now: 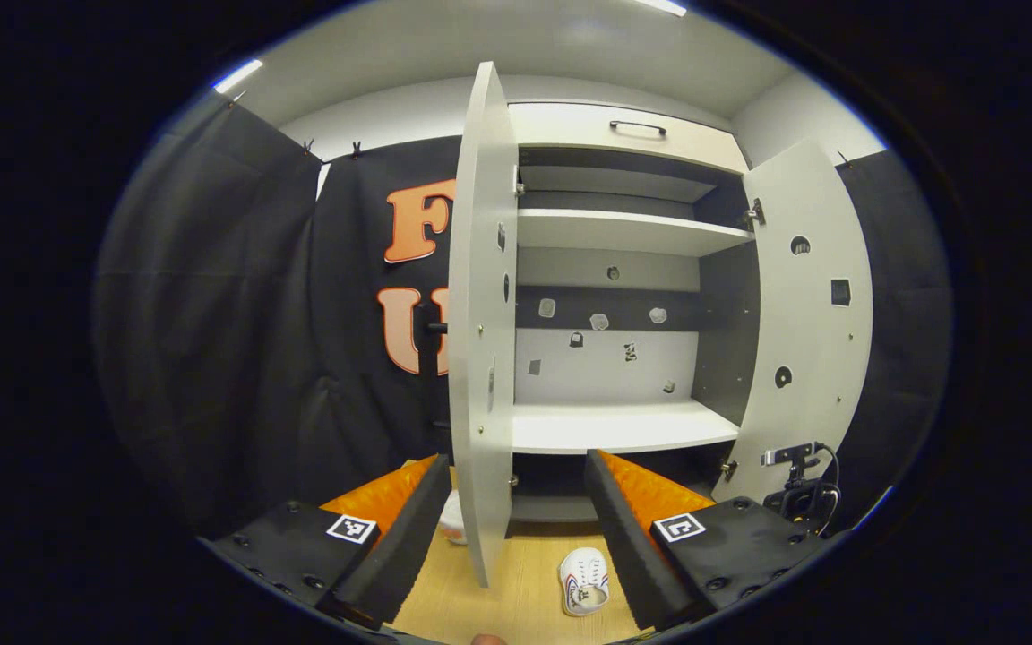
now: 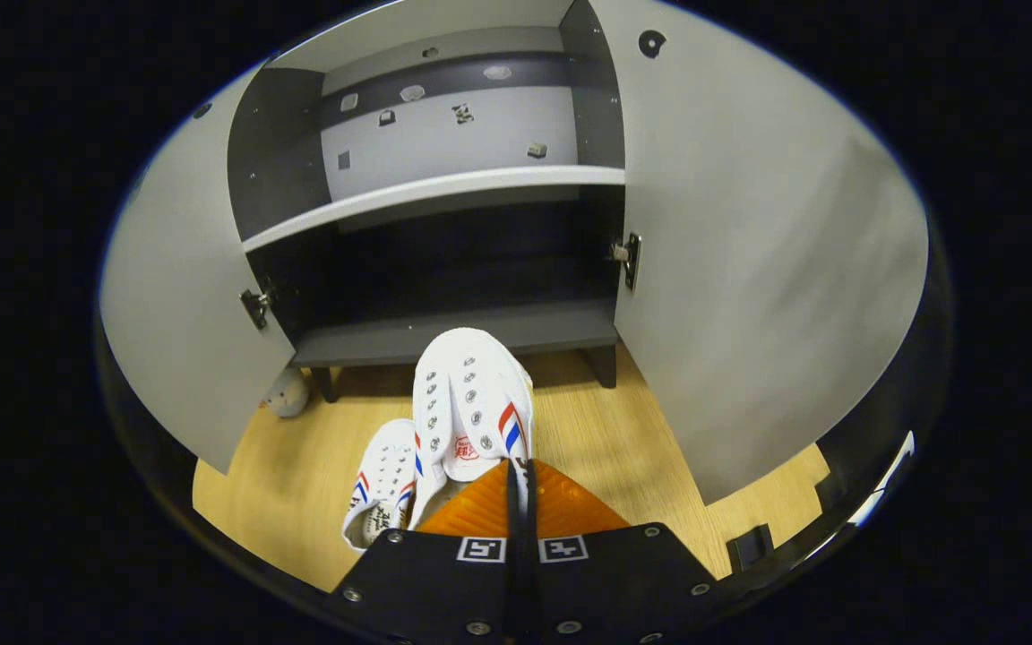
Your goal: Grab one shoe with the right hand and put it into the shoe cabinet, grab the other shoe with the left hand and put it into the shoe cabinet; then close the right door with the right hand and the left door with the left hand.
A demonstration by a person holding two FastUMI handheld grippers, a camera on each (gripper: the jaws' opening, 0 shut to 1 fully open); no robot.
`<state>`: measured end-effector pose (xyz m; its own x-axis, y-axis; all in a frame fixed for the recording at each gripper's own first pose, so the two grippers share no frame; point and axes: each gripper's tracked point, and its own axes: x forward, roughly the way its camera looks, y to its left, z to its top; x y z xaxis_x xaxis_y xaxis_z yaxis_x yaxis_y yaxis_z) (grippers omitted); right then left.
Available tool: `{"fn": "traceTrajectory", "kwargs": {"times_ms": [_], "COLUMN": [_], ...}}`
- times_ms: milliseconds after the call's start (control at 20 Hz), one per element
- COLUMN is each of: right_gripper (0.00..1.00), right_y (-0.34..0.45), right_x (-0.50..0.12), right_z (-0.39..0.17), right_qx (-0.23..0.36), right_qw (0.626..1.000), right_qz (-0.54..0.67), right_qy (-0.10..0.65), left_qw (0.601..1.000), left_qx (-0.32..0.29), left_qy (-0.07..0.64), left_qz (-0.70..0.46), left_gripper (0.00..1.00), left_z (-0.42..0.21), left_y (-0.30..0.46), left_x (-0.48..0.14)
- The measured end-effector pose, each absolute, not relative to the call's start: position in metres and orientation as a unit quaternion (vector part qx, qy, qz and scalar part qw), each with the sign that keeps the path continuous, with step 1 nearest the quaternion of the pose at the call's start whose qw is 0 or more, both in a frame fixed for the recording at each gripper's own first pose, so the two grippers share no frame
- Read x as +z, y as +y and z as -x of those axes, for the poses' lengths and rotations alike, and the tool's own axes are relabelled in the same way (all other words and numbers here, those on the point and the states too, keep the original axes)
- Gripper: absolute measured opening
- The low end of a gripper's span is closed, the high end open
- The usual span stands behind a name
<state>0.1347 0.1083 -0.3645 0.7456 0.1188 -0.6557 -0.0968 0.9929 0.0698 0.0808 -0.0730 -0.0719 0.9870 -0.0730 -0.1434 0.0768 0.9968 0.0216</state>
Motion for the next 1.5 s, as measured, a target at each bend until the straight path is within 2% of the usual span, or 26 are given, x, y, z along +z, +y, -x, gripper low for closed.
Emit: {"fn": "traceTrajectory", "kwargs": {"times_ms": [550,950,1250,1500], "right_gripper": [0.00,0.00,0.00,0.00], "right_y": [0.114,0.096,0.086,0.083], "right_x": [-0.200,-0.130,-0.099,-0.126], "right_z": [-0.102,-0.076,-0.065,-0.089], "right_qx": [0.074,0.051,0.025,-0.003], "right_qw": [0.962,0.978,0.979,0.971], "right_qz": [-0.064,-0.076,-0.093,-0.089], "right_qy": [0.254,0.188,0.179,0.222], "left_qw": [0.996,0.996,0.994,0.994], "left_qx": [-0.060,-0.067,-0.065,-0.053], "left_qy": [0.059,0.049,0.066,0.079], "left_qz": [-0.027,-0.043,-0.048,-0.057], "left_gripper": [0.97,0.96,0.97,0.96], "left_z": [-0.087,-0.090,-0.090,-0.101], "left_y": [-0.066,-0.068,-0.071,-0.066], "left_x": [-0.087,-0.088,-0.106,-0.117]}}
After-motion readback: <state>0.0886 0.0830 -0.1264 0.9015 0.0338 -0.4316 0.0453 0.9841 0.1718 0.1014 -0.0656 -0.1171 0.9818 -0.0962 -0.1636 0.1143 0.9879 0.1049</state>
